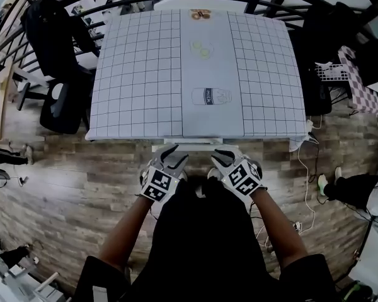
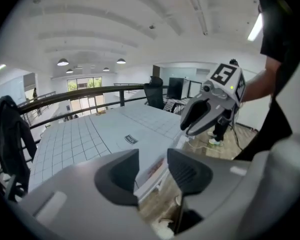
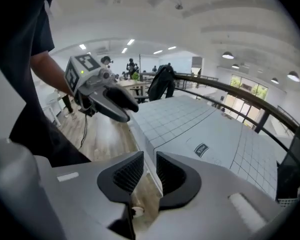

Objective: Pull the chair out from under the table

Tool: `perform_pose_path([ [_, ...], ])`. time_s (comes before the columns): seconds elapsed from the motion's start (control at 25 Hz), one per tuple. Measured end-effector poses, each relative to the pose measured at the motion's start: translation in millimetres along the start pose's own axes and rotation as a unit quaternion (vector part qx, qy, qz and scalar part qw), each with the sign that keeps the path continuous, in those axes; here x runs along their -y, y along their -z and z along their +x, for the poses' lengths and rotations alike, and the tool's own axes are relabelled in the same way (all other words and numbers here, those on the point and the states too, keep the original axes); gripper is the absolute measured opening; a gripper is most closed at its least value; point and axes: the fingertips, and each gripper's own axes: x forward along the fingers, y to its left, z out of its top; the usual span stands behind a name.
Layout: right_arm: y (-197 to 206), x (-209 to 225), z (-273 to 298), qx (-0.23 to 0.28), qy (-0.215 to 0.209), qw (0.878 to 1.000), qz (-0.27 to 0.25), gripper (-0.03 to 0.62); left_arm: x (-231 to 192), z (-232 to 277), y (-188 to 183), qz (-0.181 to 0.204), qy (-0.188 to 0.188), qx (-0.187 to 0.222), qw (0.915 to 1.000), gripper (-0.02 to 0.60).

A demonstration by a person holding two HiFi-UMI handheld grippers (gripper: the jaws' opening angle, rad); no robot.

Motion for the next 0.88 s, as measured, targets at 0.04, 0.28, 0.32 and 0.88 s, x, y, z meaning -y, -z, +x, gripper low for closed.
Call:
perform_pose_path([
  [0.04, 6, -1, 9, -0.019, -0.013, 1.0, -0.015, 0.082, 1, 6, 4, 0.016, 0.011, -0.014, 0.9997, 0.181],
  [0.28, 28, 2, 55, -0.085, -0.048, 0.993, -0.065, 0.101, 8, 45, 32, 0.104, 0.089, -0.084, 0.9871, 0.198],
  [0.32, 31, 2, 60, -0.096, -0.055, 0.991, -0.074, 0.109, 10, 51, 37, 0.113, 0.101, -0.096, 0.9838, 0.199],
  [0.88, 86, -5, 116, -0.218, -0.114, 0.95, -0.194, 0.141, 29, 105, 104, 0.166, 0.218, -0.219, 0.9365, 0.21],
])
